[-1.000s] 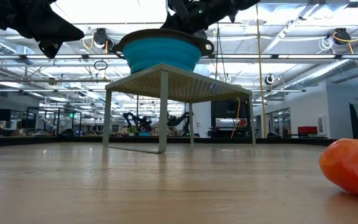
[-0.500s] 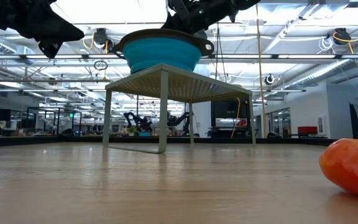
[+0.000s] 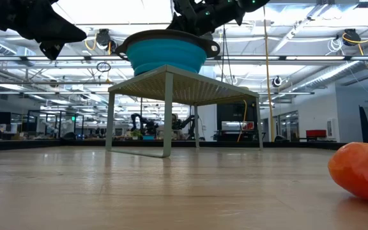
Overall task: Pick & Place Fruit
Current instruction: Put the peach into the collapsible colander on the shelf
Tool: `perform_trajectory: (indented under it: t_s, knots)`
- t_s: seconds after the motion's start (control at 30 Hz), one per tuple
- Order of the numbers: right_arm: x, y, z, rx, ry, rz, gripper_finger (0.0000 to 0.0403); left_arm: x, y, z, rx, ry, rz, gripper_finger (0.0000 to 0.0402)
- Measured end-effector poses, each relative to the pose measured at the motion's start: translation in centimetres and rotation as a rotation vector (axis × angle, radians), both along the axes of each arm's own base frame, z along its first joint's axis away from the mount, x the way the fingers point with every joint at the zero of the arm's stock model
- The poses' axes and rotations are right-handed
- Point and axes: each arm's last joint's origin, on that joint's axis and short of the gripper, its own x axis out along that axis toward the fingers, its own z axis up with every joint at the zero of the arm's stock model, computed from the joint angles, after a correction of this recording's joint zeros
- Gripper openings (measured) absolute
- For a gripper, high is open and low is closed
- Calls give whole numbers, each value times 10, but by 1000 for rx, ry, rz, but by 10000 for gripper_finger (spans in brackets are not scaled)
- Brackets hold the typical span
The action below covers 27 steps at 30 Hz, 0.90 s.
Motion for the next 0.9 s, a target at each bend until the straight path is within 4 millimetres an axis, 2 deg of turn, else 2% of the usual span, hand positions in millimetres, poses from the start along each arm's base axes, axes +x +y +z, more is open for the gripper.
perform_trajectory:
  t_s: [0.27, 0.33, 0.47, 0.73, 0.9]
  knots:
    - [0, 0, 0, -1, -3, 0, 156, 0, 0, 0, 2, 4, 0, 19]
    - [-2, 4, 5, -3, -19, 18, 151, 0, 0, 0, 2, 4, 0, 19]
    - [-12, 16, 26, -17, -76, 58, 119, 0, 0, 0, 2, 4, 0, 19]
    - [-39, 38, 57, -30, -117, 94, 11, 0, 0, 0, 38, 7, -8, 19]
    - [-54, 45, 65, -7, -120, 97, 11, 0, 0, 1, 97, 4, -23, 19]
